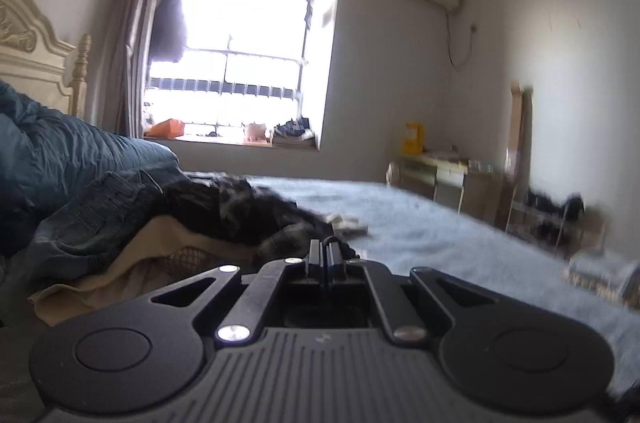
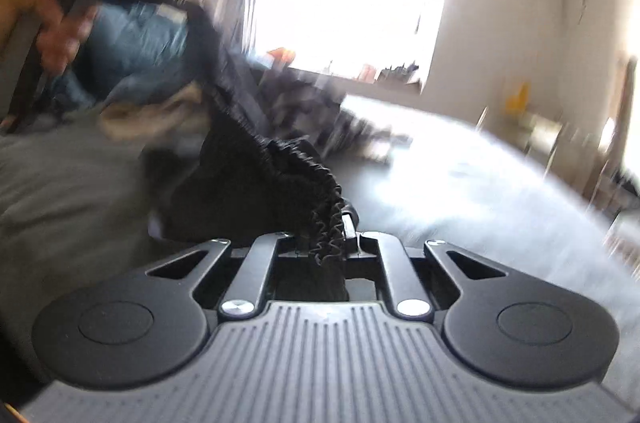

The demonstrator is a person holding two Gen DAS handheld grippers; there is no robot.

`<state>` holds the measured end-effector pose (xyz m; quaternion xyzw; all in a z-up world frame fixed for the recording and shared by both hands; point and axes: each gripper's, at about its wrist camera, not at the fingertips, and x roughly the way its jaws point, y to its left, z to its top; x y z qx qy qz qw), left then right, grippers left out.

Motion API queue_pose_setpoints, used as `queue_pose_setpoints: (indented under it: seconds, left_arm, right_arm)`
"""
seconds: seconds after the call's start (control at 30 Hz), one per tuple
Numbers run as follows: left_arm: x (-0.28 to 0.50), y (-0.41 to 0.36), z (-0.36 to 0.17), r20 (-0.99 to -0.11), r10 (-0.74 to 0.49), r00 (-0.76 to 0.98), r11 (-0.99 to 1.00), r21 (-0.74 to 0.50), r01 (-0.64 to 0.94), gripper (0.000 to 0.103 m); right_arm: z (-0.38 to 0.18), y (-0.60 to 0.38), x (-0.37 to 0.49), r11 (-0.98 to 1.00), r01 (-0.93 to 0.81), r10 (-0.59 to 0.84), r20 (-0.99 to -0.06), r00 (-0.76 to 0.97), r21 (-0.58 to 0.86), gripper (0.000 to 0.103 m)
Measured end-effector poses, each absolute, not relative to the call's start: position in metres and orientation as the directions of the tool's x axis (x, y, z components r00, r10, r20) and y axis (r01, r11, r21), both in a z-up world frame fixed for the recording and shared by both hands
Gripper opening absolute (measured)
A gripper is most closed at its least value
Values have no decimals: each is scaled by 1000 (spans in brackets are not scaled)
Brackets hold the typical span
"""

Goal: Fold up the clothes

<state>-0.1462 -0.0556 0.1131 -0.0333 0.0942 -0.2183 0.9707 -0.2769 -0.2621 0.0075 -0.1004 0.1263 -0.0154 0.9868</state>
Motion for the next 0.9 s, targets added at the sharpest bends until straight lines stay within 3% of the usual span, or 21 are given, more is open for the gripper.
queue_pose_setpoints:
  seconds: [0.37,0.53,0.9]
  left_arm:
    - [-201,-31,205,96,-429,898,893,-102,438,2]
    - [-246,-17,248,222,-412,884,894,-88,439,2]
    - [-359,-6,308,387,-395,833,898,-26,439,2]
  right_arm:
    - [143,-288,-288,927,139,-96,137,986,-349,8]
    - [190,-289,-311,915,168,-72,260,963,-367,8]
    - [247,-289,-409,901,185,15,454,891,-393,9]
